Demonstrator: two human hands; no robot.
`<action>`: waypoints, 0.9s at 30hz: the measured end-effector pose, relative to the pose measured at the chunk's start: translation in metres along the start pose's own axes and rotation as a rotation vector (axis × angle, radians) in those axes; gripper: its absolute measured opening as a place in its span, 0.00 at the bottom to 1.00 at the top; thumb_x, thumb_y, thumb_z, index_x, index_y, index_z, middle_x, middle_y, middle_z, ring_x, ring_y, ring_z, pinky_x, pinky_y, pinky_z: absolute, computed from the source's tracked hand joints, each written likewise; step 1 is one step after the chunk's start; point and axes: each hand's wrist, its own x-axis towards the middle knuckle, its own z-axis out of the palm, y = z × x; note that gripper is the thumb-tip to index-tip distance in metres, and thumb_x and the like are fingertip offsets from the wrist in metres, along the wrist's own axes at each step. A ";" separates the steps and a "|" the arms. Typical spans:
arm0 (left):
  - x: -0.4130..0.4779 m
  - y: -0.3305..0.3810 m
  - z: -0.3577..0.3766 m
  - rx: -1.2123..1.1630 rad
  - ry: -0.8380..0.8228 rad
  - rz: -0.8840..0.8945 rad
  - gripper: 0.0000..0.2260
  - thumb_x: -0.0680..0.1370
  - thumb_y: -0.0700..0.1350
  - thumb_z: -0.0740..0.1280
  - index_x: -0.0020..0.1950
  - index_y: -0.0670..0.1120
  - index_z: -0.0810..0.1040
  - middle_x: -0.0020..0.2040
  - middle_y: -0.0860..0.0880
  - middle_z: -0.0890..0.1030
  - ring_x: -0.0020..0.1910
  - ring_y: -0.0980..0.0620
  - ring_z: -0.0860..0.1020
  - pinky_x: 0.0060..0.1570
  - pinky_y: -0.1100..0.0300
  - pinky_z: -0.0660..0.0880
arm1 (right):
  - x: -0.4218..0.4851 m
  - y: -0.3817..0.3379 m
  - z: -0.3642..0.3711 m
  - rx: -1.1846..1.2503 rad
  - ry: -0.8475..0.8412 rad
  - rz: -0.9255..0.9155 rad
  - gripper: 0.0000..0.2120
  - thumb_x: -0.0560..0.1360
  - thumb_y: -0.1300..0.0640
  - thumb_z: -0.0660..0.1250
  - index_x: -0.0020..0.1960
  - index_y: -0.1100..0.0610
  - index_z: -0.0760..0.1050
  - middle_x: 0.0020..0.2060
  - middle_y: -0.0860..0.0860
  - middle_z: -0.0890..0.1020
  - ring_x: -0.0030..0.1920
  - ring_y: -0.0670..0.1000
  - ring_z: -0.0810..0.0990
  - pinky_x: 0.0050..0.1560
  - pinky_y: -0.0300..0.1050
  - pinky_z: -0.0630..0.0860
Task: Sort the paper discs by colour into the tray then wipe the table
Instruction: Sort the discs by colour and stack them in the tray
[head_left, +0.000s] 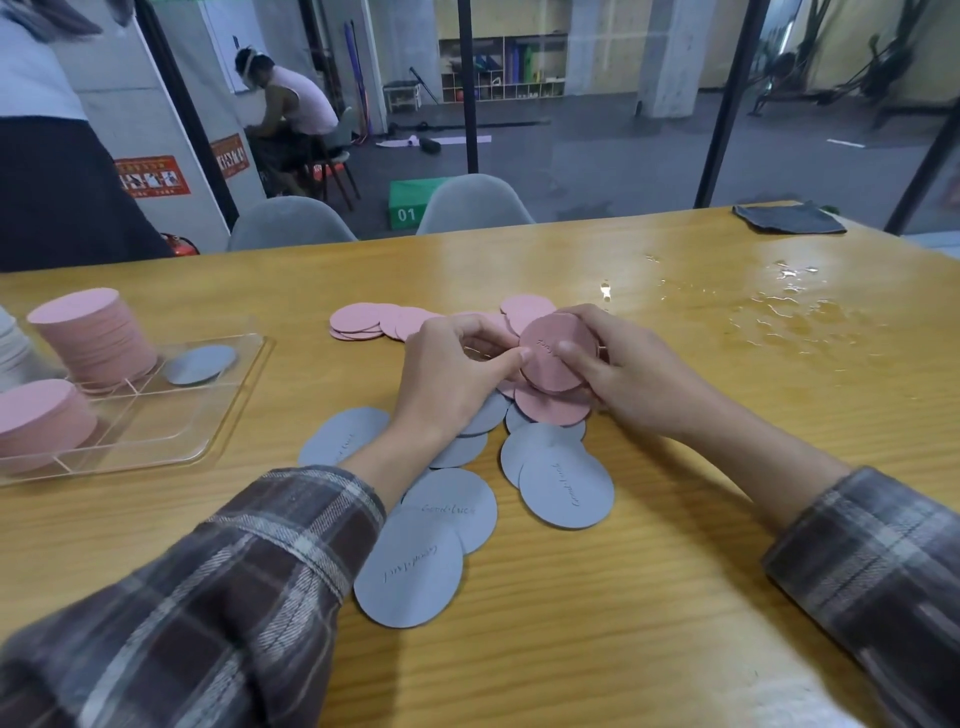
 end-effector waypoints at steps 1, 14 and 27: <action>-0.001 -0.001 0.001 0.029 -0.014 0.019 0.04 0.74 0.44 0.80 0.43 0.46 0.86 0.36 0.52 0.86 0.36 0.57 0.85 0.41 0.66 0.78 | 0.001 0.001 0.000 -0.009 0.021 0.005 0.13 0.85 0.52 0.61 0.69 0.51 0.72 0.52 0.46 0.81 0.53 0.50 0.79 0.48 0.40 0.72; -0.006 -0.008 -0.007 0.226 -0.219 0.005 0.11 0.71 0.49 0.82 0.51 0.52 0.87 0.43 0.54 0.83 0.37 0.61 0.77 0.41 0.68 0.76 | 0.003 0.005 -0.006 -0.039 0.105 0.028 0.13 0.86 0.58 0.57 0.69 0.56 0.70 0.55 0.54 0.80 0.46 0.50 0.77 0.37 0.30 0.68; 0.002 -0.006 -0.007 -0.006 0.011 -0.007 0.05 0.72 0.42 0.81 0.43 0.48 0.86 0.39 0.51 0.86 0.39 0.52 0.86 0.47 0.56 0.83 | 0.000 0.003 0.003 0.078 0.033 0.040 0.13 0.87 0.53 0.55 0.64 0.52 0.75 0.39 0.41 0.76 0.38 0.42 0.74 0.41 0.41 0.69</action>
